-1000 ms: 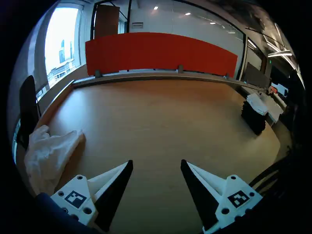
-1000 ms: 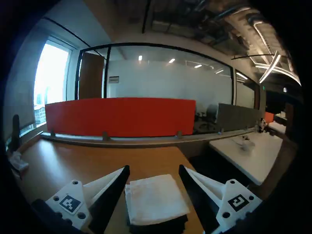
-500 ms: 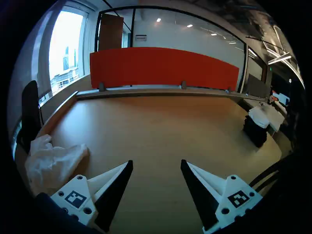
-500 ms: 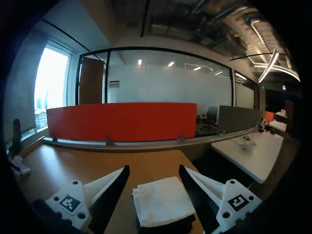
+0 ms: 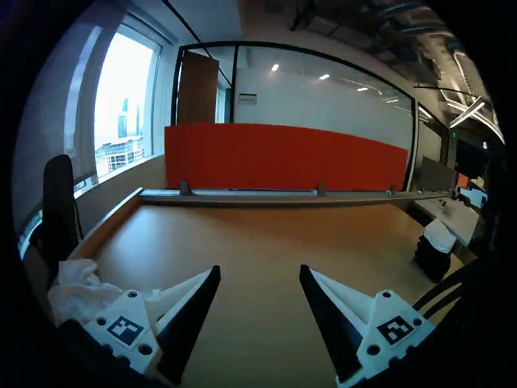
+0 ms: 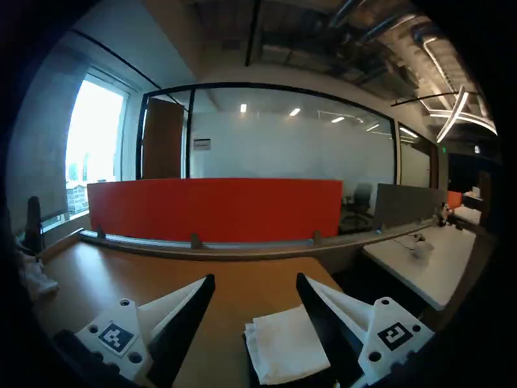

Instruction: Fold towel

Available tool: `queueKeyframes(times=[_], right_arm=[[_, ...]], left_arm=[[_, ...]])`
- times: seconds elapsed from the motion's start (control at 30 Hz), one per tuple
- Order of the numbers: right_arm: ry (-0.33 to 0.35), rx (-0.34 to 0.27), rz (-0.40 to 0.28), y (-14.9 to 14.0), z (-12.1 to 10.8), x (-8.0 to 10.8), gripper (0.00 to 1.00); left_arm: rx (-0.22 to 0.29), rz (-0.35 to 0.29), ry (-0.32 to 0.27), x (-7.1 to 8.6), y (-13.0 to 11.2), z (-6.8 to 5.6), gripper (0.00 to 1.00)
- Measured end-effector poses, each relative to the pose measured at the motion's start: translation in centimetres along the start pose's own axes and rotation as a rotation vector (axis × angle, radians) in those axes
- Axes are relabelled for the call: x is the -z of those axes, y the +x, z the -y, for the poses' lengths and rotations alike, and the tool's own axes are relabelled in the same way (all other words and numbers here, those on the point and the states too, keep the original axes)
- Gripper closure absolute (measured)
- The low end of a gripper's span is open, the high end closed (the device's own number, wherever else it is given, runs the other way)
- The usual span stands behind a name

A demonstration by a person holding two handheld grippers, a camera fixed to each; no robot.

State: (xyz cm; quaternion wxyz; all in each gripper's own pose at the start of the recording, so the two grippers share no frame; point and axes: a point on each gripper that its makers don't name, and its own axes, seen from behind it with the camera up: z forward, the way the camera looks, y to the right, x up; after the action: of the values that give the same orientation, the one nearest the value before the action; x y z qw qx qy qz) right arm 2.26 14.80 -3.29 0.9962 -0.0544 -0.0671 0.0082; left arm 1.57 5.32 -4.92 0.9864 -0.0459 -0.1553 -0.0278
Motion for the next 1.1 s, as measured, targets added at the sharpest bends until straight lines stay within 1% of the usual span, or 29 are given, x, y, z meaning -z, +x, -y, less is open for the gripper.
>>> queueKeyframes(times=[0.2,0.4,0.5,0.6,0.77,0.9,1.1], right_arm=[[0.034,0.004,-0.019,1.1,3.3,-0.7,0.02],[0.06,-0.002,-0.037,1.9,6.4,-1.6,0.02],[0.075,-0.008,-0.043,2.3,8.1,-1.9,0.02],[0.095,-0.015,-0.048,2.6,10.0,-2.1,0.02],[0.117,-0.024,-0.063,3.4,12.3,-2.4,0.02],[0.119,-0.029,-0.072,3.6,13.3,-2.6,0.02],[0.127,-0.025,-0.064,3.9,14.2,-2.6,0.02]], left_arm=[[0.008,-0.074,0.019,-0.9,3.2,1.1,0.09],[0.019,-0.125,0.038,-1.6,5.2,2.1,0.09],[0.031,-0.143,0.038,-1.9,5.9,2.4,0.09],[0.038,-0.159,0.036,-2.1,6.4,2.5,0.09],[0.027,-0.181,0.028,-2.3,7.4,2.3,0.09],[0.016,-0.199,0.025,-2.4,8.0,2.2,0.09],[0.009,-0.204,0.019,-2.5,8.3,1.9,0.09]])
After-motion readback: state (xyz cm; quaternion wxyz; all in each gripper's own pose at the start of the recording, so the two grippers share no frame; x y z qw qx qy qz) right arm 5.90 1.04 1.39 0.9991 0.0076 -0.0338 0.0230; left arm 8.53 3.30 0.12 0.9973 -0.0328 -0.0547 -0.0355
